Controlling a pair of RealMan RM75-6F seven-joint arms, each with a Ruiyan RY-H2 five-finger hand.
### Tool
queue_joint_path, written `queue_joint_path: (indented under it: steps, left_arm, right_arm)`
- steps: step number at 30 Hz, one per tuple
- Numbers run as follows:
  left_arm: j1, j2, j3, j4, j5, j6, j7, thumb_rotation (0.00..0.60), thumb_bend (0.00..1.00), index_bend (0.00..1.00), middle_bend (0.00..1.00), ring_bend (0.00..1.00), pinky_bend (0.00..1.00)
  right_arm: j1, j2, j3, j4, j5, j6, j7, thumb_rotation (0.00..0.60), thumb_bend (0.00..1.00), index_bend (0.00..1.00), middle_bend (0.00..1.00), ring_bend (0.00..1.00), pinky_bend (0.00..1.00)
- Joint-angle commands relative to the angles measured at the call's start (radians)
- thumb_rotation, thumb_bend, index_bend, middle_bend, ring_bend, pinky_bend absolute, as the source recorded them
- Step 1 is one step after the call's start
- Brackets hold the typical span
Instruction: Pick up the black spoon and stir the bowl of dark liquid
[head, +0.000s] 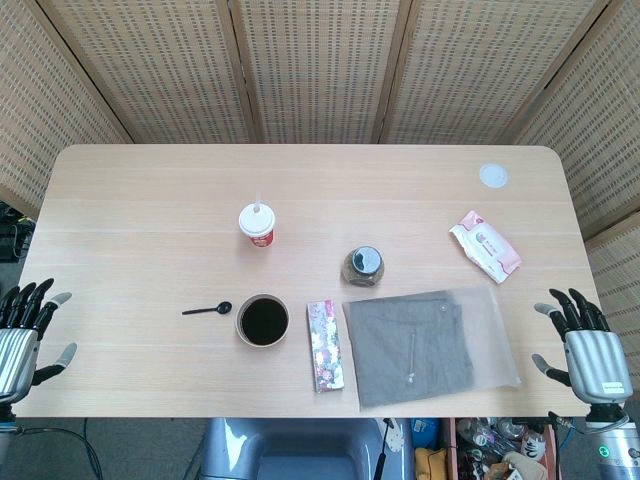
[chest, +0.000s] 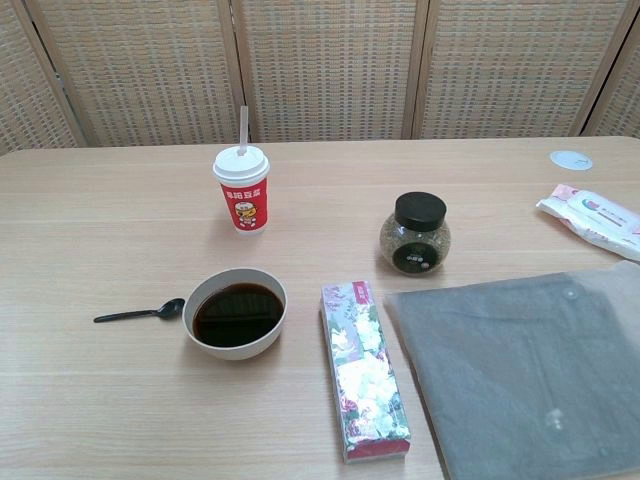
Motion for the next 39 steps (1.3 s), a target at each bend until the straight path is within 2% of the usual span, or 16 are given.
queue_joint_path:
  steps: [1, 19, 26, 32, 35, 39]
  left_arm:
    - [0.002, 0.000, 0.001, 0.000, 0.001, 0.003, -0.001, 0.600, 0.31, 0.17, 0.07, 0.03, 0.00]
    - [0.019, 0.004, 0.000, 0.002, 0.002, 0.023, 0.003, 0.600, 0.31, 0.17, 0.07, 0.03, 0.00]
    - [-0.002, 0.002, -0.010, -0.003, -0.035, -0.032, 0.043, 0.600, 0.31, 0.17, 0.07, 0.03, 0.00]
    - [-0.041, -0.006, -0.025, 0.001, -0.050, -0.088, 0.076, 0.600, 0.31, 0.17, 0.13, 0.05, 0.00]
    - [-0.064, -0.013, -0.035, 0.013, -0.054, -0.114, 0.085, 0.600, 0.31, 0.17, 0.18, 0.09, 0.08]
    - [-0.102, -0.027, -0.044, 0.033, -0.051, -0.158, 0.095, 0.600, 0.31, 0.19, 0.30, 0.23, 0.33]
  right_arm:
    - [0.001, -0.001, 0.000, 0.001, -0.002, 0.001, 0.002, 0.600, 0.09, 0.30, 0.22, 0.11, 0.21]
    - [0.005, -0.005, -0.002, 0.015, -0.011, 0.000, 0.027, 0.600, 0.09, 0.30, 0.22, 0.11, 0.21]
    - [0.005, -0.007, -0.005, 0.024, -0.009, -0.005, 0.032, 0.600, 0.09, 0.30, 0.22, 0.11, 0.21]
    - [0.007, -0.007, -0.006, 0.025, -0.008, -0.012, 0.032, 0.600, 0.09, 0.30, 0.22, 0.11, 0.21]
    - [0.007, -0.006, -0.006, 0.025, -0.006, -0.013, 0.031, 0.600, 0.09, 0.30, 0.22, 0.11, 0.21]
    - [0.007, -0.006, -0.007, 0.025, -0.002, -0.016, 0.029, 0.600, 0.09, 0.30, 0.22, 0.11, 0.21]
